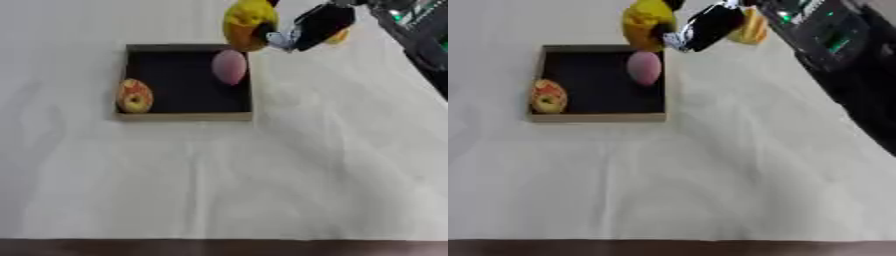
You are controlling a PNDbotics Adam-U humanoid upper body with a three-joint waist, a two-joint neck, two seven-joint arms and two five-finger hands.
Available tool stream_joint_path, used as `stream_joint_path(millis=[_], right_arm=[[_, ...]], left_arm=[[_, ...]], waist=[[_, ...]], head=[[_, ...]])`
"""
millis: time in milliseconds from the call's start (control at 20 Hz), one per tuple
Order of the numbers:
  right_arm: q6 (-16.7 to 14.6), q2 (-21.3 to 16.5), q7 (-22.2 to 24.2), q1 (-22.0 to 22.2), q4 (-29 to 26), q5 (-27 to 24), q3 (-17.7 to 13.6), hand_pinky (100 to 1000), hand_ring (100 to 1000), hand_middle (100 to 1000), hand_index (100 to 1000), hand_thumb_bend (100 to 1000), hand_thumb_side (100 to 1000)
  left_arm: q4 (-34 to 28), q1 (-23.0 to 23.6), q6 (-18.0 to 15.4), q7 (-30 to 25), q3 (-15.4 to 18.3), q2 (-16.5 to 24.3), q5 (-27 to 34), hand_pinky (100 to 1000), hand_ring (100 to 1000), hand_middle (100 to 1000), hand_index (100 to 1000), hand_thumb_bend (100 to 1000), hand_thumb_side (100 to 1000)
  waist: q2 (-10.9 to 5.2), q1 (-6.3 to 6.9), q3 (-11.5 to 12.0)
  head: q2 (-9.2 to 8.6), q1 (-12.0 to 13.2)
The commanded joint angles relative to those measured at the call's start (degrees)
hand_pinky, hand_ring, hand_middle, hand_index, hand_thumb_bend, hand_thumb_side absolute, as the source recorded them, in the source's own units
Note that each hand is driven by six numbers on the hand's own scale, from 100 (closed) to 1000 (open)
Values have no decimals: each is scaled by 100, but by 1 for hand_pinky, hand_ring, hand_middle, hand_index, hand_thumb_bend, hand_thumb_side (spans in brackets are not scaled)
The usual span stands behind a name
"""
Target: Pick up objects on the table and place them in the box.
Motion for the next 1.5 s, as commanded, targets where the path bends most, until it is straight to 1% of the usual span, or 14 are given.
stream_joint_path(millis=[50, 300, 450, 650, 750, 850, 900, 950, 1100, 1200, 1300, 1350, 1400, 1500], right_arm=[[-187, 205, 210, -219, 480, 148, 20, 772, 678, 480, 630, 100, 268], [-521, 569, 376, -340, 1241, 417, 11, 774, 687, 487, 636, 100, 277], [-793, 764, 442, -380, 1681, 650, -24, 775, 699, 497, 647, 100, 276], [-1174, 959, 538, -433, 2091, 996, -132, 788, 738, 533, 684, 100, 316], [-1316, 1034, 625, -469, 2243, 1135, -195, 801, 771, 581, 714, 100, 362], [-1431, 1100, 726, -500, 2380, 1251, -268, 827, 827, 658, 779, 102, 439], [-1475, 1127, 794, -514, 2445, 1307, -303, 846, 862, 706, 813, 129, 470], [-1515, 1148, 854, -528, 2502, 1367, -340, 854, 874, 723, 826, 141, 482], [-1623, 1172, 931, -551, 2602, 1533, -431, 899, 932, 793, 902, 247, 536], [-1652, 1157, 883, -557, 2575, 1646, -463, 904, 937, 796, 914, 289, 534], [-1652, 1124, 807, -555, 2445, 1648, -475, 905, 935, 795, 915, 299, 535], [-1637, 1097, 779, -555, 2341, 1622, -472, 908, 938, 799, 916, 312, 559], [-1607, 1066, 768, -551, 2231, 1586, -461, 911, 940, 802, 918, 322, 536], [-1538, 996, 778, -543, 1962, 1497, -433, 914, 941, 803, 919, 333, 532]], left_arm=[[-101, -93, -10, -34, 15, 97, 36, 783, 794, 693, 806, 100, 448], [-101, -142, -18, -49, 4, 90, 52, 783, 794, 693, 805, 100, 446], [-101, -157, -19, -59, -4, 89, 56, 783, 793, 693, 805, 100, 447], [-101, -186, -22, -60, -4, 78, 64, 783, 793, 693, 805, 100, 447], [-101, -192, -20, -62, -6, 74, 68, 783, 793, 692, 805, 100, 448], [-101, -200, -20, -64, -7, 71, 72, 783, 793, 692, 805, 100, 448], [-101, -203, -20, -65, -8, 71, 73, 783, 792, 692, 805, 100, 448], [-101, -205, -21, -67, -9, 69, 74, 783, 792, 692, 805, 100, 447], [-101, -201, -17, -67, -8, 64, 78, 784, 792, 692, 806, 100, 450], [-101, -196, -12, -65, -7, 63, 81, 783, 792, 692, 806, 100, 450], [-101, -195, -11, -66, -7, 64, 81, 783, 792, 692, 806, 100, 450], [-101, -193, -10, -65, -6, 64, 82, 784, 792, 692, 806, 100, 450], [-101, -192, -9, -64, -5, 66, 82, 784, 791, 692, 806, 100, 449], [-101, -190, -9, -64, -4, 68, 82, 784, 791, 691, 806, 100, 449]], waist=[[-663, -70, 30], [-635, -76, 92], [-616, -70, 124], [-591, -64, 162], [-585, -65, 172], [-581, -66, 178], [-580, -66, 180], [-580, -67, 181], [-579, -71, 183], [-581, -74, 180], [-585, -76, 174], [-589, -77, 171], [-592, -78, 168], [-601, -78, 158]], head=[[-7, -45], [-7, -76], [-12, -104], [8, -130], [22, -139], [37, -146], [44, -147], [49, -148], [53, -143], [54, -134], [57, -126], [57, -121], [57, -117], [60, -112]])
